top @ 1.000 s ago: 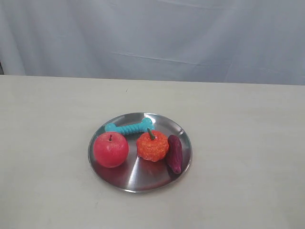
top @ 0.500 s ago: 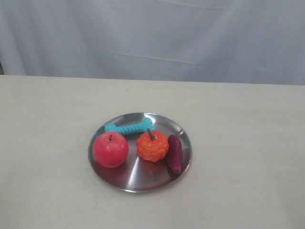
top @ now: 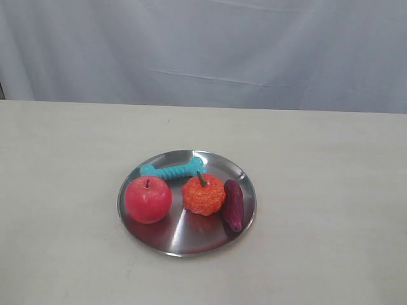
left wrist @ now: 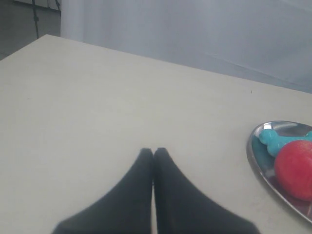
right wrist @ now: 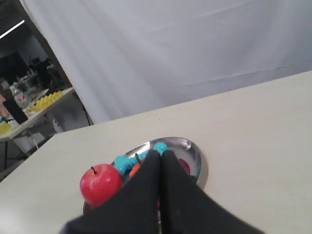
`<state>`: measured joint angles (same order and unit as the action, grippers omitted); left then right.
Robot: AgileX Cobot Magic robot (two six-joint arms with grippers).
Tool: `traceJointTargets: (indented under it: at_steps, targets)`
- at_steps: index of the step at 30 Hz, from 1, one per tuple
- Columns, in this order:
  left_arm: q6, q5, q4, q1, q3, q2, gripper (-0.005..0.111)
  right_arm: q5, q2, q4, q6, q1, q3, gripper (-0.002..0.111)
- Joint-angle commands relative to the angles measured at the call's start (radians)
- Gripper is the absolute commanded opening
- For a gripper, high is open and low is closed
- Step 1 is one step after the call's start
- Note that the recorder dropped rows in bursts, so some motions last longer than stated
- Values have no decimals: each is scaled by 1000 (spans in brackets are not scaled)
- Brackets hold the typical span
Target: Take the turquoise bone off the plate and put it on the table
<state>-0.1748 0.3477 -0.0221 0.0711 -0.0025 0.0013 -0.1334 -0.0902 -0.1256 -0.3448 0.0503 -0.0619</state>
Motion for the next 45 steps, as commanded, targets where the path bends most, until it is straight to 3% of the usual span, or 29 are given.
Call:
traceJointTargets:
  at_steps: [1,10,18,20,25,29,32,37,45]
  targets:
    - [-2,-5,1,-6,3,-1,0,-192,-118,-3,142,-36,-183,0]
    - [-2,-5,1,-6,3,-1,0,-564,-532,64,359,-36,-580,0]
    - [-2,-5,1,-6,3,-1,0,-608,-897,-9,620,-47,-879,0]
    - [-2,-5,1,-6,3,-1,0,-653,-1026,-77,740,-47,-1011,0]
    - [-2,-5,1,-6,3,-1,0,-972,-1434,-167,905,-50,-1479,0]
    - [-2,-5,1,-6,3,-1,0,-982,-1650,-120,1004,-110,-1719,0]
    - [-2,-5,1,-6,3,-1,0,-996,-1765,12,1072,-182,-1821,0]
    - [-2,-5,1,-6,3,-1,0,-1005,-1922,-93,1259,-217,-1896,0]
    - [-2,-5,1,-6,3,-1,0,-922,-2096,-100,1317,-223,-1926,0]
